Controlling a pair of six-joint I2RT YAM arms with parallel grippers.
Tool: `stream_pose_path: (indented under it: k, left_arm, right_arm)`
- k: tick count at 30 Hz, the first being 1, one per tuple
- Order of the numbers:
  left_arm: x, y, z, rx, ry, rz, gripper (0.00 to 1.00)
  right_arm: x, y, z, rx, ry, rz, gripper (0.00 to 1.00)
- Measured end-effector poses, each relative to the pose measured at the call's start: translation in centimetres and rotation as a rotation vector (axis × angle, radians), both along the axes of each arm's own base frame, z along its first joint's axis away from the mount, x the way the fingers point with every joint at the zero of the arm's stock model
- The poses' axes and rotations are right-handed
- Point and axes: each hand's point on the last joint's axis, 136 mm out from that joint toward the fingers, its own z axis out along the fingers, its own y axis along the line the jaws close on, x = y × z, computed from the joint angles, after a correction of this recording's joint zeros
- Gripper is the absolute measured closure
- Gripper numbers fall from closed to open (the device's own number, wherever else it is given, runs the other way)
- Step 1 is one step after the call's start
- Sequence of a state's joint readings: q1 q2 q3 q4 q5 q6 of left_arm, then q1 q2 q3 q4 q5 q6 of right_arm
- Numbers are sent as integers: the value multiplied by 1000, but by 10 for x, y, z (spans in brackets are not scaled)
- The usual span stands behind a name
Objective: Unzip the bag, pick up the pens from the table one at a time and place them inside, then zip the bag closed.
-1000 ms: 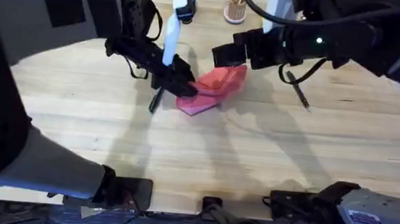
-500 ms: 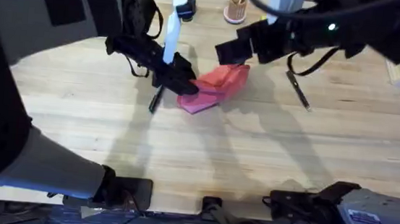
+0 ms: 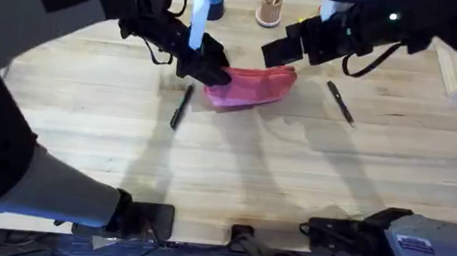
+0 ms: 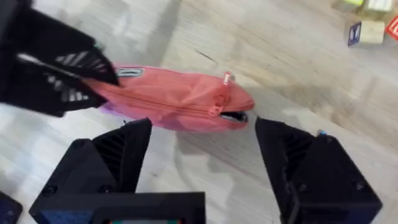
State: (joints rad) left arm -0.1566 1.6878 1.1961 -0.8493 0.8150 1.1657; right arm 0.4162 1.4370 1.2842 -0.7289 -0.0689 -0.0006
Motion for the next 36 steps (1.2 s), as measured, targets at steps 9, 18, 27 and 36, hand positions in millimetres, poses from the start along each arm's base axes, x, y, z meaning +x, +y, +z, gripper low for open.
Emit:
stream_pose_path:
  k: [9, 18, 27, 36]
  left_arm:
    - [1, 2, -3, 23, -9, 0, 959]
    - [3, 6, -16, 62, 11, 6, 959]
    - [11, 6, -30, 71, 13, 6, 959]
    - [13, 6, -31, 73, 3, 7, 958]
  right_arm:
    - [11, -6, -17, -14, 34, -26, 5]
    - [13, -5, -14, -8, 26, -25, 5]
    - [13, -5, -14, -6, 28, -29, 5]
    - [13, -2, -19, 0, 46, -18, 5]
